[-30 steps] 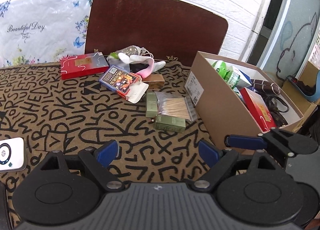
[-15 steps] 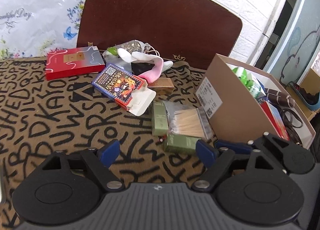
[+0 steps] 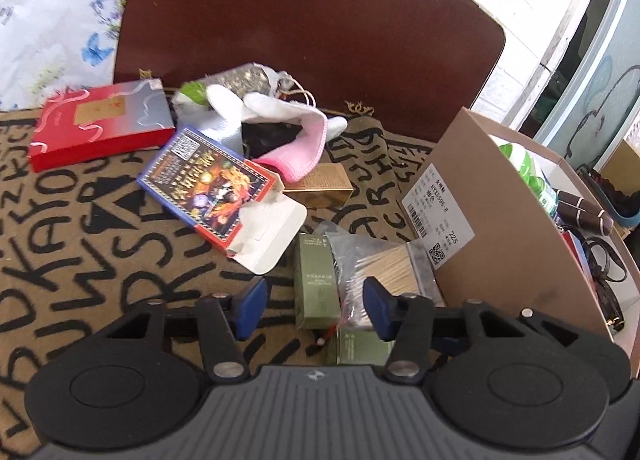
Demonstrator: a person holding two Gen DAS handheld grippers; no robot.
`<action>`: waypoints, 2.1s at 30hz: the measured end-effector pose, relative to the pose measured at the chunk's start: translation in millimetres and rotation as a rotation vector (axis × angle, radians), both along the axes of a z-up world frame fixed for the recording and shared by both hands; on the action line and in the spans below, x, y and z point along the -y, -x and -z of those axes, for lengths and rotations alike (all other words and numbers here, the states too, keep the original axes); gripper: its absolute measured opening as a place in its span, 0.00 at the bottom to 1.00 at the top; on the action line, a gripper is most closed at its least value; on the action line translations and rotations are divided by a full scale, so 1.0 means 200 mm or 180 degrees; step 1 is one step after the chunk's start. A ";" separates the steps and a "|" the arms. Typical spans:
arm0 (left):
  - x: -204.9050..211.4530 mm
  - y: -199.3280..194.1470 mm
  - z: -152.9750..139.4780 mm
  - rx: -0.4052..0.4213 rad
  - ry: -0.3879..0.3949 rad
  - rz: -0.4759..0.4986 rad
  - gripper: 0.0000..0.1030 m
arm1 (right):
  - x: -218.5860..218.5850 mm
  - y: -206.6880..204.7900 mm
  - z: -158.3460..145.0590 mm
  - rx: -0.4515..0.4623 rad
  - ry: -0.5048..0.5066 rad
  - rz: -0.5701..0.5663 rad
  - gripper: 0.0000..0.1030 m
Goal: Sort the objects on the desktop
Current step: 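Move the left tool down to the small olive green box, then close the left tool on the olive green box, then lift the olive green box with the left tool toward the cardboard box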
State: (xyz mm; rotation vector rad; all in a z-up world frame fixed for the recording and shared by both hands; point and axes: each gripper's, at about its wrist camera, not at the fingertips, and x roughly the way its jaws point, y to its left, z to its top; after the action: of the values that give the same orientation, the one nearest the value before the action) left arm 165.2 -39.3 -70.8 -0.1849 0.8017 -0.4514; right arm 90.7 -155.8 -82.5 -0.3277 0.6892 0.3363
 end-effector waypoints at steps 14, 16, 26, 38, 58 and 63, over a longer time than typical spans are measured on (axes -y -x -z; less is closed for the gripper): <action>0.03 -0.10 0.09 -0.0173 0.0051 0.0032 0.32 | 0.08 -0.08 0.06 -0.0156 -0.0095 0.0247 0.45; 0.03 -0.09 0.09 -0.0153 0.0035 0.0029 0.30 | 0.08 -0.07 0.05 -0.0184 -0.0138 0.0230 0.39; -0.04 0.04 0.07 -0.0173 0.0010 0.0008 0.26 | 0.07 0.04 0.04 -0.0365 -0.0335 0.0089 0.30; -0.19 0.29 0.06 -0.0191 0.0018 -0.0206 0.27 | 0.00 0.26 -0.02 -0.0518 -0.0427 -0.0289 0.27; -0.13 0.21 0.10 -0.0064 -0.0285 -0.0144 0.26 | -0.03 0.22 0.02 -0.0587 -0.0432 -0.0330 0.27; -0.16 0.27 0.09 -0.0101 -0.0366 -0.0047 0.23 | -0.04 0.25 0.01 -0.0661 -0.0417 -0.0467 0.27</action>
State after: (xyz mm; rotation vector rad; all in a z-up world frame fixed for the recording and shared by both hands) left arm 111.2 -6.4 -89.0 -0.0912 0.8544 -0.3881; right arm 40.8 -147.3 -84.6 -0.2206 0.8443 0.5581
